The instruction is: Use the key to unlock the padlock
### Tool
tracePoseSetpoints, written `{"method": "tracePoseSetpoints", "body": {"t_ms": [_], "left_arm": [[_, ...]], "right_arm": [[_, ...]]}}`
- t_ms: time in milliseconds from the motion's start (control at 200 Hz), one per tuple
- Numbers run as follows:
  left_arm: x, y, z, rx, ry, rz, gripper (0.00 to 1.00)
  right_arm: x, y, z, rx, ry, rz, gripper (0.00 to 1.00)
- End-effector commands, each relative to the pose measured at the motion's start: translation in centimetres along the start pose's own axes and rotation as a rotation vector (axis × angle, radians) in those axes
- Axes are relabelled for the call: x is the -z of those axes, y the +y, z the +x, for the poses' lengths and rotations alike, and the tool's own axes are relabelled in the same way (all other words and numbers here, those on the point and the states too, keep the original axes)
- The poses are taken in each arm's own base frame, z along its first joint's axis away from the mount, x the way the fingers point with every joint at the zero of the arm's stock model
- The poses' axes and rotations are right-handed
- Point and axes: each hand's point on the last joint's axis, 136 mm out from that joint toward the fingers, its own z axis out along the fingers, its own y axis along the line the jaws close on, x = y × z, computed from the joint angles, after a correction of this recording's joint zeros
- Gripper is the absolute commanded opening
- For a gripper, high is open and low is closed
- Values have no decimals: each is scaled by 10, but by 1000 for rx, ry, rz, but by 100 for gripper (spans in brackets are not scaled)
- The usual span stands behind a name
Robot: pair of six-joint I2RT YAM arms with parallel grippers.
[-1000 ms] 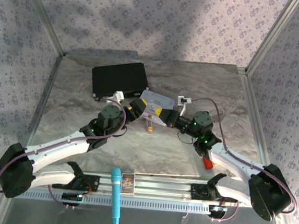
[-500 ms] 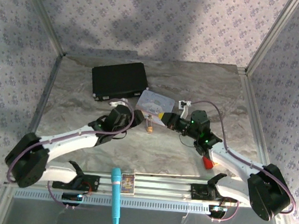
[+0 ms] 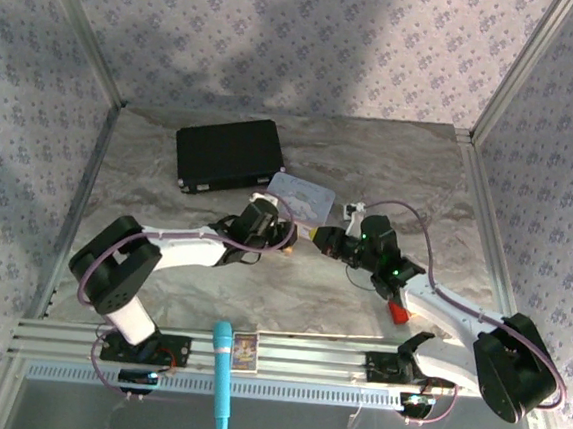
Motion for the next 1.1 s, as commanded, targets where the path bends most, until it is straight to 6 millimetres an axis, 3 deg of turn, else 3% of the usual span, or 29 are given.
{"method": "tracePoseSetpoints", "body": {"t_ms": [0,275,560,770,920,1099], "left_arm": [[-13,-16,1,-54,10,102,55],[-24,9,9,-23,8,-4,55],[-36,-3,31,-33,46,9,48],[-43,1,43,7,58,-20,28],[-40,2,40,68,47,-37,16],[-32,-10,30,276,17,18,11]], "right_arm": [[5,-12,3,-2,-3,37,0],[12,-24,6,-24,-7,66,0],[13,-38,11,-51,-7,104,0],[12,-49,15,-78,-9,127,0],[11,-54,20,-98,0,135,0],[1,-62,30,-231,10,83,0]]}}
